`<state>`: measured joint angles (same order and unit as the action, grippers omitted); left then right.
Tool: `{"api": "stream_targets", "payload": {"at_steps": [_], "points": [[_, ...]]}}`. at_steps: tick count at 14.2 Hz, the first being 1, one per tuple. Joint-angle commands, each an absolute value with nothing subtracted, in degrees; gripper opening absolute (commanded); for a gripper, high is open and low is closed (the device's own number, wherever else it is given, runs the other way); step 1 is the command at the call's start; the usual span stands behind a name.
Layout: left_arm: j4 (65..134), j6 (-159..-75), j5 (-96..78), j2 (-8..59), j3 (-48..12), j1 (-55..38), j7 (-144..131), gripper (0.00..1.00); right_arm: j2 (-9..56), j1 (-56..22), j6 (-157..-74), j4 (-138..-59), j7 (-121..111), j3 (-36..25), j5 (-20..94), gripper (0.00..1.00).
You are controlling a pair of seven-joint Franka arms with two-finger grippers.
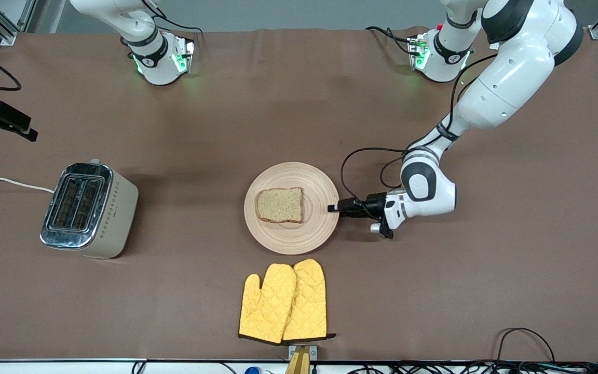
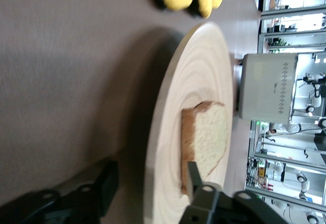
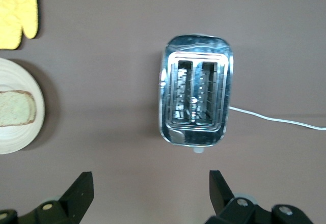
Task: Move plate and put bread in toaster
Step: 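Slide the wooden plate with the left gripper toward the table center, then release the plate and withdraw the left gripper while the right gripper reaches the bread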
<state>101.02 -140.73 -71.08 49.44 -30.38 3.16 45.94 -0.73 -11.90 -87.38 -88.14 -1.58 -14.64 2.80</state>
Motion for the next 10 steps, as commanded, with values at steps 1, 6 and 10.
{"api": "stream_targets", "payload": {"at_steps": [1,6,10], "points": [[101.0,-140.2,-70.8,43.5,-30.5,6.2,38.2,1.0,-0.1,-15.5,-87.0,-87.7,-0.4,-14.7,3.7,1.0],[96.2,-134.2,-53.9,42.4,-30.5,16.1,31.0,1.0,5.6,-27.7,-91.6,-88.0,14.0,-14.7,11.2,1.0],[90.6,-117.5,-37.0,39.0,-30.5,26.9,24.8,1.0,15.1,-38.8,-101.7,-88.0,22.5,-14.6,12.7,1.0]]}}
